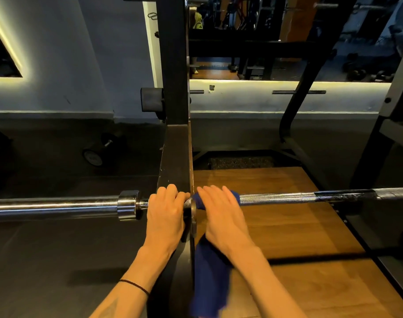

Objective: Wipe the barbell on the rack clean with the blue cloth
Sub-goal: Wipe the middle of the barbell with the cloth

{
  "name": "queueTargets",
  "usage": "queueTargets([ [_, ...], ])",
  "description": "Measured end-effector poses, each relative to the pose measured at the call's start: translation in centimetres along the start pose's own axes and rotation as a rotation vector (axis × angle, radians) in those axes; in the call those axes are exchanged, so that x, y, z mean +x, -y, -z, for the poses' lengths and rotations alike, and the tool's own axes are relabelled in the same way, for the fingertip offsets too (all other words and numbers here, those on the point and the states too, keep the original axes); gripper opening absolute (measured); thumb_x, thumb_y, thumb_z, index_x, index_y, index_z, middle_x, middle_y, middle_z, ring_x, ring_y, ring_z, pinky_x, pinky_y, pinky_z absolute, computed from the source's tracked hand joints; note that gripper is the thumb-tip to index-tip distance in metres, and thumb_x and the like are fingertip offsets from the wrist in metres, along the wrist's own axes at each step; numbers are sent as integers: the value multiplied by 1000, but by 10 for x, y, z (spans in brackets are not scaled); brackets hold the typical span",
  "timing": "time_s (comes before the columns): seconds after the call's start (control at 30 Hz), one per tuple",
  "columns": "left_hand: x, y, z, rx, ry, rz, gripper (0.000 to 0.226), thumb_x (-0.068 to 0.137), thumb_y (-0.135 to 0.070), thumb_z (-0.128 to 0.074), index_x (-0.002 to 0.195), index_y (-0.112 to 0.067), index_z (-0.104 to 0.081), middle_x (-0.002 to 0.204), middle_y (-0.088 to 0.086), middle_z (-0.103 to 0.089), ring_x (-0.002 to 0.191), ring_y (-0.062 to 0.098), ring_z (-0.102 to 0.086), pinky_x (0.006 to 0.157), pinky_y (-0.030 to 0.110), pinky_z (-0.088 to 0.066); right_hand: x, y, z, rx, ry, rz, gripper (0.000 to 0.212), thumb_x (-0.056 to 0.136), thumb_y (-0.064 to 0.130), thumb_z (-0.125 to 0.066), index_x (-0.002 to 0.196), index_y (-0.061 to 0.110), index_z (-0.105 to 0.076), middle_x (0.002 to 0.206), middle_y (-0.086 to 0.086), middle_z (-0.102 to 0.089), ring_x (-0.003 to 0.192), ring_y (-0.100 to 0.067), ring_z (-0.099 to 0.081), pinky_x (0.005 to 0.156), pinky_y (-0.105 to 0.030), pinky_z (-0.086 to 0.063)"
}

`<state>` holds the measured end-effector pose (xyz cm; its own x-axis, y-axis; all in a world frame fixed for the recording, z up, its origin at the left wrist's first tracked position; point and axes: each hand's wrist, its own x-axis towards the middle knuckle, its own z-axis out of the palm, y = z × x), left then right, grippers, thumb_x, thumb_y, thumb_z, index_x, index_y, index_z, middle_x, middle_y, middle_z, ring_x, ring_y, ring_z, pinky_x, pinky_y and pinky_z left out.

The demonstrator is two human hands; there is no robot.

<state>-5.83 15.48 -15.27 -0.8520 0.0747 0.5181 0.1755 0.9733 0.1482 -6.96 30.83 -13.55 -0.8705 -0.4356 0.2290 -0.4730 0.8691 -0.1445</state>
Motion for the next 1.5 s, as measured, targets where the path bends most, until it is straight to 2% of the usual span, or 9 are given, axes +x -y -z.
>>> queueTargets([
  [0.23,14,7,17,-123,279,-65,28,89,-22,-66,116,-18,-58,115,-1,-50,97,16,-49,82,25,-32,-31,-89,7,-65,-78,-214,67,74,9,-77,137,13,-54,129,-3,-59,122,-27,-56,117,-42,-34],
  [0.4,29,6,37,-69,567,-76,36,90,-8,-61,120,-20,-44,111,2,-61,98,20,-60,88,37,-50,-20,-61,8,-88,8,-266,78,88,14,-69,155,15,-29,160,-4,-34,151,-23,-24,126,-40,-4],
  [0.63,20,3,33,-122,497,37,52,91,-6,-62,138,-23,-49,131,0,-58,122,19,-55,103,32,-42,-6,10,-15,-70,78,41,99,92,23,-66,161,15,4,171,-7,1,157,-27,4,121,-40,14],
  [0.7,18,1,32,-173,459,49,47,93,-8,-61,136,-24,-51,129,0,-59,121,18,-54,101,31,-40,-10,-1,-11,-70,40,51,102,85,15,-72,162,13,-5,169,-7,-10,157,-28,-6,126,-42,2],
  [0.8,16,1,35,-215,442,85,43,94,-11,-62,133,-25,-53,125,0,-58,116,18,-53,99,32,-42,-16,-34,-3,39,-118,-23,64,77,10,-67,139,11,-53,132,-8,-59,124,-34,-56,113,-41,-36],
  [0.93,16,0,36,-212,443,106,44,93,-10,-62,133,-26,-53,124,-2,-56,116,17,-52,99,31,-42,-24,-74,3,58,-177,-114,28,71,29,-44,92,20,-60,86,4,-55,79,-24,-51,78,-34,-35],
  [1.1,18,-6,35,-166,430,116,36,91,-6,-61,123,-23,-57,117,-2,-58,111,18,-55,95,34,-46,-14,-48,-2,-43,-51,-244,61,80,8,-70,137,16,-49,137,-4,-52,135,-28,-44,124,-44,-17],
  [1.3,17,-13,31,-94,427,139,42,87,-6,-66,126,-20,-55,121,0,-56,113,19,-55,95,30,-44,0,9,-8,-23,77,53,92,91,24,-69,161,16,-11,168,-6,-15,156,-28,-7,121,-41,13],
  [1.5,21,-6,34,-88,441,68,40,86,-6,-65,121,-22,-54,116,-2,-53,106,18,-49,94,35,-42,-14,-45,-8,35,-79,-20,79,69,6,-78,142,8,-51,136,-10,-58,126,-32,-55,118,-44,-35],
])
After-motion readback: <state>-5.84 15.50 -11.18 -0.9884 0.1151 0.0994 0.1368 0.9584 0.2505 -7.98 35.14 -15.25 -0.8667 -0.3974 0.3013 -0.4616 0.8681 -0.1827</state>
